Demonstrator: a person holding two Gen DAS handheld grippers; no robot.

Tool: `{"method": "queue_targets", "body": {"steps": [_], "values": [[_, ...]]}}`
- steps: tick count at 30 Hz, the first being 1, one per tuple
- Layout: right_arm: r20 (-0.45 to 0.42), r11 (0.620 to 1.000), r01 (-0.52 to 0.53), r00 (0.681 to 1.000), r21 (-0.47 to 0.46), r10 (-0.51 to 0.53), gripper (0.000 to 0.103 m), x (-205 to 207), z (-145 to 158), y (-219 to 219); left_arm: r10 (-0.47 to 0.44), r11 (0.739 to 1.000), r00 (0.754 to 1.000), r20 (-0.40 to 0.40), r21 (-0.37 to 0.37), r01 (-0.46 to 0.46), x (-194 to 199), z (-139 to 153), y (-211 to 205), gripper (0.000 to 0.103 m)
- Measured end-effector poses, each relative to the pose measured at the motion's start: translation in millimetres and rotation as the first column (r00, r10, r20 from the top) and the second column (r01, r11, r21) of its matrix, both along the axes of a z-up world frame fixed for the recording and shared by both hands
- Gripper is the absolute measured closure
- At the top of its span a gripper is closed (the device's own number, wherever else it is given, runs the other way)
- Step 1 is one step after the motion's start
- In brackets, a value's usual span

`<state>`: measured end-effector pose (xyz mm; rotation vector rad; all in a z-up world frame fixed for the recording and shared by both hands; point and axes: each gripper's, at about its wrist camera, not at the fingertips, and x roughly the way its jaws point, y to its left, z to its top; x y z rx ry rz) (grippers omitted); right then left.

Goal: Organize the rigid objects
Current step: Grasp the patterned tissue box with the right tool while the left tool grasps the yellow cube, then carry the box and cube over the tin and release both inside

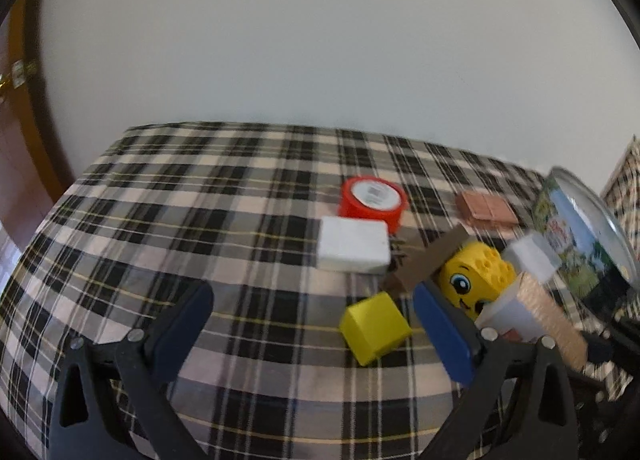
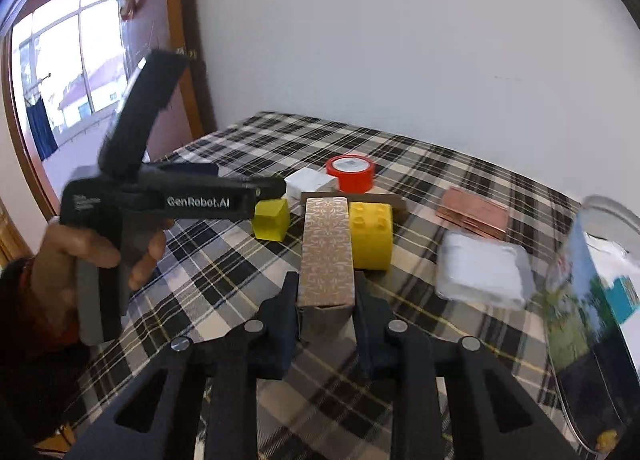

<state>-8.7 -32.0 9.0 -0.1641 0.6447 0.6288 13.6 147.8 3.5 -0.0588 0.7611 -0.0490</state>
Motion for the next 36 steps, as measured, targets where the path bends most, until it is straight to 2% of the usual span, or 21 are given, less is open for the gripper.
{"method": "queue_targets", "body": {"steps": [3,5,7,9,13,15,17,18,20,22,23,26,27,28,32,36], "values": [[-0.013,1.0,0.0,1.0,-0.003,0.0,0.076,-3,0,-6,-0.02,1.0,1.0,-0.021,0.012,0.02,2,-3,-6,0.008],[-0.036,1.0,-0.014,0.999,-0.012,0.014,0.076,1,-2,-4,-0.024,1.0,0.999,-0.048,-0.001,0.024,4,-7,-6,0.017],[-0.046,0.999,-0.026,0.999,-0.026,0.024,0.075,1,-4,-1,-0.021,1.0,0.996,-0.088,-0.021,0.019,8,-12,-2,0.021],[-0.052,0.999,-0.032,0.998,-0.043,0.03,0.075,3,-6,4,-0.02,1.0,0.99,-0.138,-0.022,0.017,11,-19,0,0.022],[-0.091,0.999,-0.033,0.995,-0.042,0.029,0.074,9,-10,5,-0.016,1.0,0.99,-0.143,0.018,0.019,10,-20,-6,0.022],[-0.112,0.999,-0.022,0.994,-0.045,0.017,0.074,14,-13,6,0.002,1.0,0.99,-0.139,0.01,0.0,9,-20,-3,0.025],[-0.127,0.999,-0.007,0.992,-0.053,0.0,0.072,21,-16,9,0.021,1.0,0.991,-0.131,0.003,-0.02,9,-20,1,0.042],[-0.127,0.998,-0.005,0.992,-0.055,-0.002,0.072,22,-16,10,0.025,1.0,0.992,-0.128,0.003,-0.024,9,-20,3,0.048],[-0.11,0.998,-0.003,0.994,-0.068,-0.004,0.07,25,-15,16,0.02,1.0,0.992,-0.124,0.01,-0.019,8,-19,2,0.068],[-0.093,0.997,0.003,0.996,-0.083,-0.011,0.066,28,-14,22,0.008,1.0,0.992,-0.124,0.024,-0.005,8,-19,-3,0.072],[-0.095,0.996,0.004,0.995,-0.086,-0.013,0.063,30,-15,24,0.0,1.0,0.992,-0.124,0.03,0.004,8,-19,-5,0.079],[-0.137,0.996,0.014,0.99,-0.091,-0.027,0.064,39,-20,32,-0.005,1.0,0.992,-0.122,0.007,0.006,9,-19,-3,0.08],[-0.142,0.996,0.019,0.989,-0.09,-0.032,0.076,40,-21,32,-0.005,1.0,0.993,-0.122,-0.003,0.005,10,-19,-2,0.08],[-0.143,0.996,0.023,0.989,-0.083,-0.035,0.076,40,-21,30,-0.004,1.0,0.993,-0.12,-0.014,0.003,9,-19,0,0.08],[-0.095,1.0,0.023,0.995,0.003,-0.022,0.076,32,-10,18,0.005,0.996,0.996,-0.09,-0.087,-0.013,7,-16,8,0.08],[-0.015,0.991,0.059,0.998,0.119,-0.057,0.076,23,10,-6,0.05,0.987,0.999,-0.01,-0.151,-0.051,1,-7,18,0.08]]}}
